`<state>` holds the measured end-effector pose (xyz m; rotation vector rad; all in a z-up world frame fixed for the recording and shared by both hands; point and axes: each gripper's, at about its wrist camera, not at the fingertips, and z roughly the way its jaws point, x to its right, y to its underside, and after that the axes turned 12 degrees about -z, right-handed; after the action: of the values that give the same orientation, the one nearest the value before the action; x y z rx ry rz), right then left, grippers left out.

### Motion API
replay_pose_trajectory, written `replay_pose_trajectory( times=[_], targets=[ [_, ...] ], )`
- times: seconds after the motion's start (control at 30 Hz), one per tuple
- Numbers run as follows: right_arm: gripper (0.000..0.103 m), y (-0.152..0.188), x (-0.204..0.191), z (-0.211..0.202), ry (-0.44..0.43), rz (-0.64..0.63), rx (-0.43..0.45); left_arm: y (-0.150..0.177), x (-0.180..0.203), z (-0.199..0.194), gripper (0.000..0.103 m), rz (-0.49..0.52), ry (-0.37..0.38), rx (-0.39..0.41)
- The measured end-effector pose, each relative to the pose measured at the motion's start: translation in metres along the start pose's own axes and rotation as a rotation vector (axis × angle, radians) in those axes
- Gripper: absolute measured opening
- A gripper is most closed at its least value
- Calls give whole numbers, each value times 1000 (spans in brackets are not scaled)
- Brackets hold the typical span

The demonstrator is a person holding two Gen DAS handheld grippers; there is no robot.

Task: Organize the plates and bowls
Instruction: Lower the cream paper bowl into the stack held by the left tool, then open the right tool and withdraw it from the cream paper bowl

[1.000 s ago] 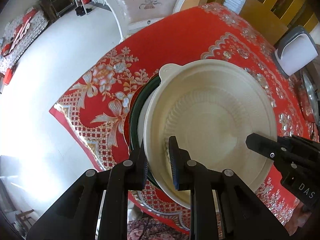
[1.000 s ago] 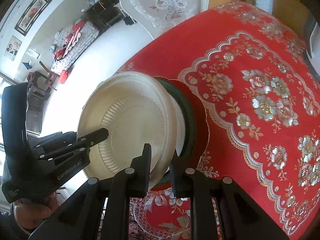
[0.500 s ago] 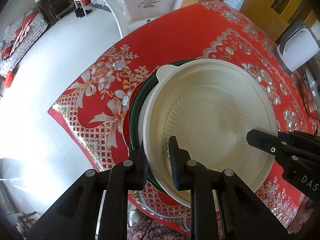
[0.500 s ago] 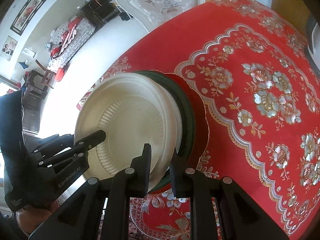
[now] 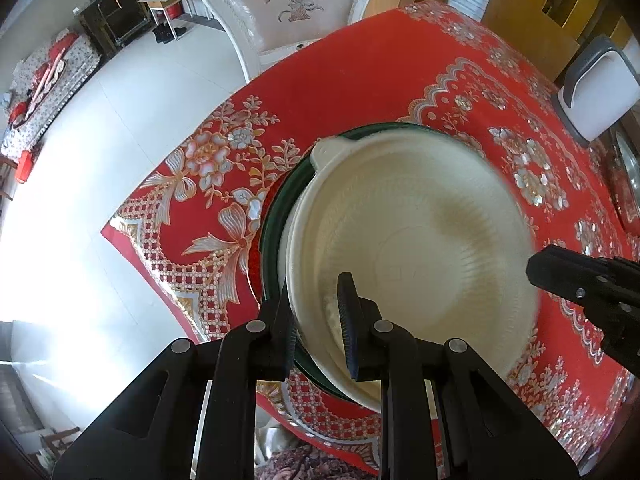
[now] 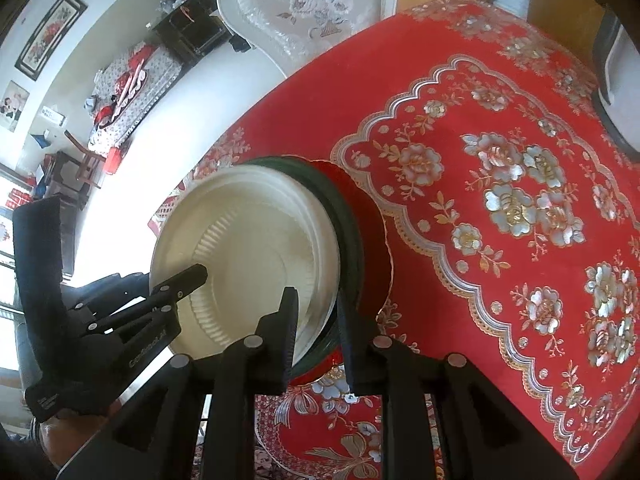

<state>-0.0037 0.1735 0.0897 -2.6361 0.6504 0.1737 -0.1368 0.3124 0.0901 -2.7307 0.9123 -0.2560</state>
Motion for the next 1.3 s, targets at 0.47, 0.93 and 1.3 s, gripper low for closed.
replay_pose_trajectory(
  times=[0.47, 0.93, 1.3],
  targets=[
    [19, 3, 3, -3, -15, 15, 8, -7, -11, -19, 49, -44, 7, 80],
    [44, 17, -13, -32, 46, 21, 161, -1, -3, -63, 59, -61, 97, 179],
    [52, 29, -22, -17, 110, 13, 180, 14, -3, -68, 59, -42, 36, 201]
  ],
)
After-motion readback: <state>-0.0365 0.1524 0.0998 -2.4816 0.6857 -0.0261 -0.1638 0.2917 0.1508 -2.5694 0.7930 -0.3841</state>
